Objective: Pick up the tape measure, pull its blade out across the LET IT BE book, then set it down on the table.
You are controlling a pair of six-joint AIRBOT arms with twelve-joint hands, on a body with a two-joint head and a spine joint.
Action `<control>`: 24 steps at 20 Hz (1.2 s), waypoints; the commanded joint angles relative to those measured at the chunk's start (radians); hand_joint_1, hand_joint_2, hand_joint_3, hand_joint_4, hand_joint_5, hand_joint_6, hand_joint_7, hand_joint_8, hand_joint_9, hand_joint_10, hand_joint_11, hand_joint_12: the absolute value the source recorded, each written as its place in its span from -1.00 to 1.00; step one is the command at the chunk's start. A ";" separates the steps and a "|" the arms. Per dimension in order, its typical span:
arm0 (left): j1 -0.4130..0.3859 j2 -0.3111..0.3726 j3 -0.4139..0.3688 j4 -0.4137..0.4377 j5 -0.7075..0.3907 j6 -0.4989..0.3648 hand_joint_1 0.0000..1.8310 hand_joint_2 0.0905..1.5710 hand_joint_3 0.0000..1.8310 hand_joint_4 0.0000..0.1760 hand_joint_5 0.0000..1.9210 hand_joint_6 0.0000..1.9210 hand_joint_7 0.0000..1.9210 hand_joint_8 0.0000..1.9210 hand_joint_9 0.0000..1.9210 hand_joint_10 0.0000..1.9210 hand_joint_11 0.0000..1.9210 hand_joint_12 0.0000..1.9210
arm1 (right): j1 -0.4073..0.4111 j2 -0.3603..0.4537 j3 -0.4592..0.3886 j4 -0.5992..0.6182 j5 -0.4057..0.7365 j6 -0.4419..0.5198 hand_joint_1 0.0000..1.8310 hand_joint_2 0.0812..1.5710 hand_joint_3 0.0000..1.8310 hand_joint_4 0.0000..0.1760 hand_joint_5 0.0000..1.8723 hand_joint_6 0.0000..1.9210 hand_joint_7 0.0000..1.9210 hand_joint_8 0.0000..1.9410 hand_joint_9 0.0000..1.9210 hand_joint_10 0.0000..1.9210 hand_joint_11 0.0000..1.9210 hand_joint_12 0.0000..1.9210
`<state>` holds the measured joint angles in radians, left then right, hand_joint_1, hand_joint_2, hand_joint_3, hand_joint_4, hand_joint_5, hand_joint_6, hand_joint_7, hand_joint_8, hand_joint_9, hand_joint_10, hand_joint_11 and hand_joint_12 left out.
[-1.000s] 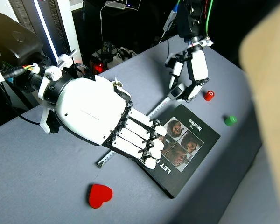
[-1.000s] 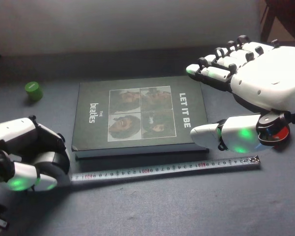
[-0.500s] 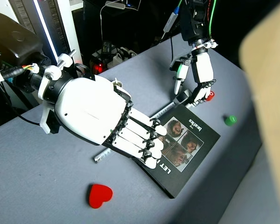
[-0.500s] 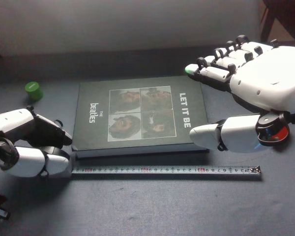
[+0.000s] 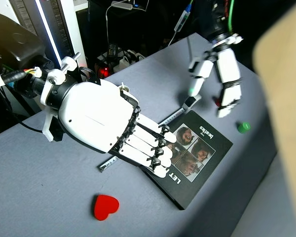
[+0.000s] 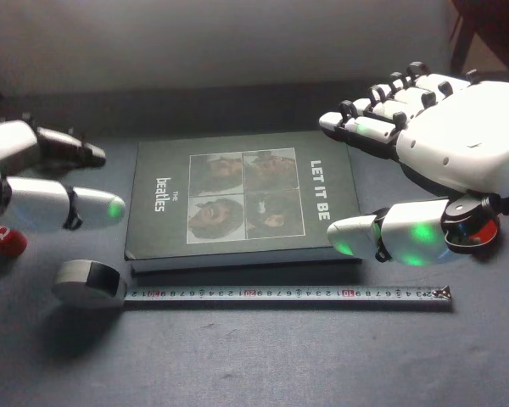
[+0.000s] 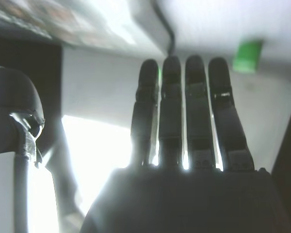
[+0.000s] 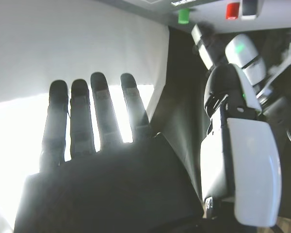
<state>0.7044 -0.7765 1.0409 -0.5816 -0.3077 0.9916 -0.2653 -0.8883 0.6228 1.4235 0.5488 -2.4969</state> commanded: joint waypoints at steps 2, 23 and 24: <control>-0.080 0.008 0.003 -0.031 -0.005 0.079 -0.51 0.18 -1.00 -1.00 -0.57 -1.00 -0.58 -1.00 -0.61 -1.00 -0.92 -0.14 | 0.005 0.005 -0.004 -0.051 0.027 0.006 -0.95 0.36 -1.00 -0.01 -0.99 -1.00 -0.95 -1.00 -0.98 -1.00 -1.00 -0.73; -0.364 0.037 -0.441 -1.006 -0.174 1.243 -0.58 0.84 -1.00 -1.00 0.30 1.00 0.44 1.00 0.50 1.00 0.61 1.00 | 0.008 0.004 -0.004 -0.052 0.018 0.016 -0.03 0.72 -1.00 -1.00 0.21 1.00 0.48 1.00 0.73 1.00 0.94 1.00; -0.361 0.030 -0.448 -1.011 -0.190 1.272 -0.57 0.84 -1.00 -1.00 0.31 1.00 0.45 1.00 0.50 1.00 0.62 1.00 | 0.009 0.004 -0.005 -0.052 0.018 0.016 -0.03 0.73 -0.99 -1.00 0.21 1.00 0.49 1.00 0.75 1.00 0.95 1.00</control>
<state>0.3576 -0.7509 0.5877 -1.6417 -0.4931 2.2910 -0.2668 -0.8886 0.6228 1.4200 0.5430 -2.4859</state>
